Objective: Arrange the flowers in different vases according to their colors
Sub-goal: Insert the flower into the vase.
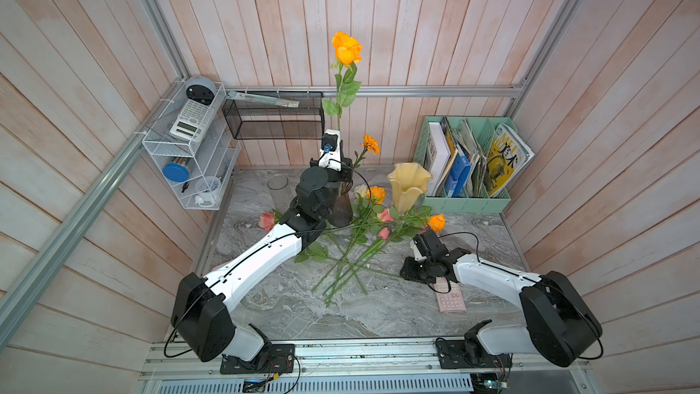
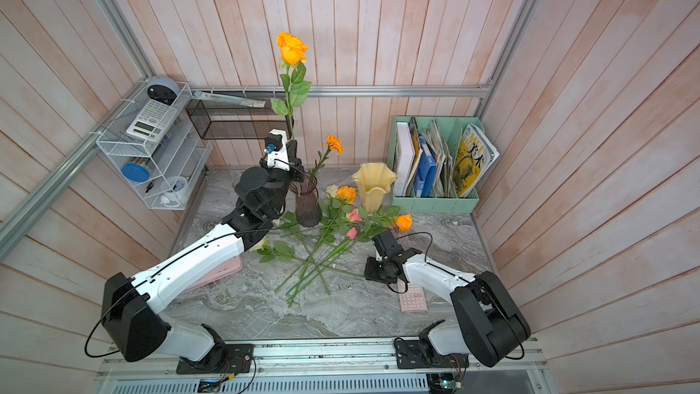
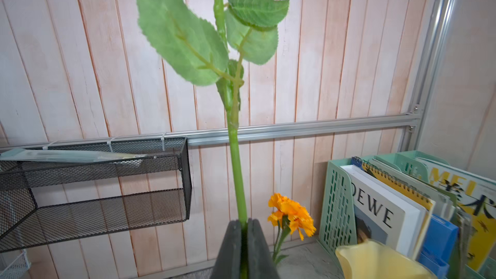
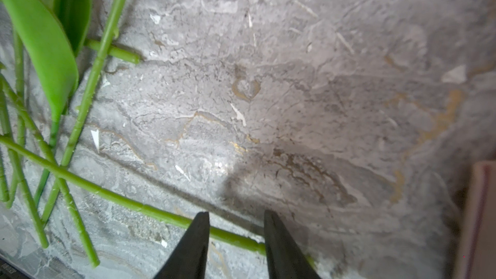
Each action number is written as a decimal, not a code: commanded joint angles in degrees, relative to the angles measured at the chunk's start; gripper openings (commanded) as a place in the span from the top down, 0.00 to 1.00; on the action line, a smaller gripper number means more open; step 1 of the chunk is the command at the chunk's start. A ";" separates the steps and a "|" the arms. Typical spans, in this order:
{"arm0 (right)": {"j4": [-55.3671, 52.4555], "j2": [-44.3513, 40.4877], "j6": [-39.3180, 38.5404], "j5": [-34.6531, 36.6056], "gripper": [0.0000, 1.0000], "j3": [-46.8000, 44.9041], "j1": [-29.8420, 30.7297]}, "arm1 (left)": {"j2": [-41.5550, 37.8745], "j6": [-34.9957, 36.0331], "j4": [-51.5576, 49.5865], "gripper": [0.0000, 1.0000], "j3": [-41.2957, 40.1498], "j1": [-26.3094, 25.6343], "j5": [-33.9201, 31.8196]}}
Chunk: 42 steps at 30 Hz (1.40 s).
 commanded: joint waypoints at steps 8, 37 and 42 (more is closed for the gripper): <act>0.11 3.40 -1.27 -0.57 0.60 0.44 -0.22 | 11.06 2.50 22.05 1.00 2.33 4.63 5.12; -0.53 -1.00 -0.99 -0.60 0.60 -2.24 -0.22 | 7.09 -1.09 30.23 0.21 -20.18 0.55 -1.91; -0.55 -3.48 -0.46 -0.40 0.60 -3.50 -0.22 | -0.67 -4.96 14.73 0.05 -20.85 -2.19 -5.11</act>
